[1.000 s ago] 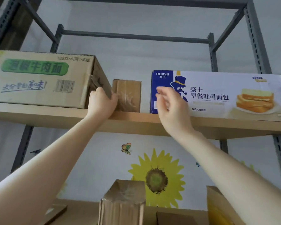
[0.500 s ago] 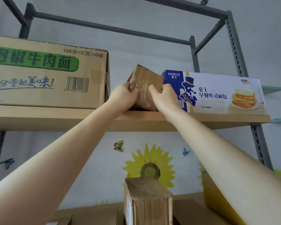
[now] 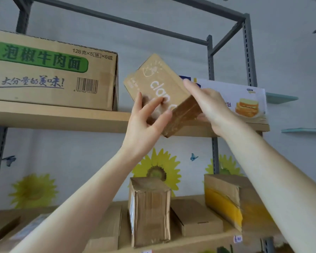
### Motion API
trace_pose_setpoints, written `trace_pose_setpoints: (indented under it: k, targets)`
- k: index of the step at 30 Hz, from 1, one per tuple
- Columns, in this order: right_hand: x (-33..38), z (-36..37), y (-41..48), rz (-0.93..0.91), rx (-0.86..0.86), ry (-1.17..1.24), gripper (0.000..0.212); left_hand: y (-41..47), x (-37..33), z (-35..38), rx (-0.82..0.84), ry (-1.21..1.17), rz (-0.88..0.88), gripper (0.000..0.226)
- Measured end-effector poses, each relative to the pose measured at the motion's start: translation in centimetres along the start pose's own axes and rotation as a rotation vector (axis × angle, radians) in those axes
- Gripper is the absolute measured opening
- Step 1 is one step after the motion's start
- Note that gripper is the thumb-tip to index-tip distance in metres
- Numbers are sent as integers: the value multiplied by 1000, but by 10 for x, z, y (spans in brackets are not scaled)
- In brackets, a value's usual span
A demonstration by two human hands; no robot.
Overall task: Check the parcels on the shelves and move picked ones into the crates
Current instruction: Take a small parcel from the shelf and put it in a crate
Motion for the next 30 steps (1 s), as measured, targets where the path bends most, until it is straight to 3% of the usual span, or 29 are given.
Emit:
trace_pose_setpoints:
  k: [2,4,6,7,10,15,20,23,27,30]
  targets:
    - [-24,-1,-10,66,2,165,42,-14,1,1,-183,-111,-31,43]
    - [-50,3,-24,151,1,363,29,-25,8,1,-271,-229,-199,57]
    - [-76,13,-38,223,28,523,31,-34,14,7,-184,-401,-426,62]
    - [-88,19,-46,249,48,595,36,-38,16,11,-118,-505,-482,53]
    - [-113,30,-66,254,16,713,30,-56,20,16,-29,-730,-497,26]
    - [-133,40,-84,237,-55,568,28,-90,24,15,90,-611,-477,22]
    - [-133,52,-92,297,-64,489,34,-100,22,13,90,-602,-475,26]
    - [-136,46,-118,310,-115,424,26,-114,22,23,96,-590,-511,27]
    - [-182,12,-192,357,-295,400,24,-152,26,92,272,-661,-614,25]
    - [-179,13,-204,293,-294,321,23,-154,27,97,209,-652,-602,18]
Point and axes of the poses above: each hand's wrist, its own y-axis towards the middle knuckle, its own z-axis out of the palm, x = y × z, the point moved 3 cm from there along y, towards the middle knuckle, and after that the axes turned 13 degrees about x, right-handed, at the moved point
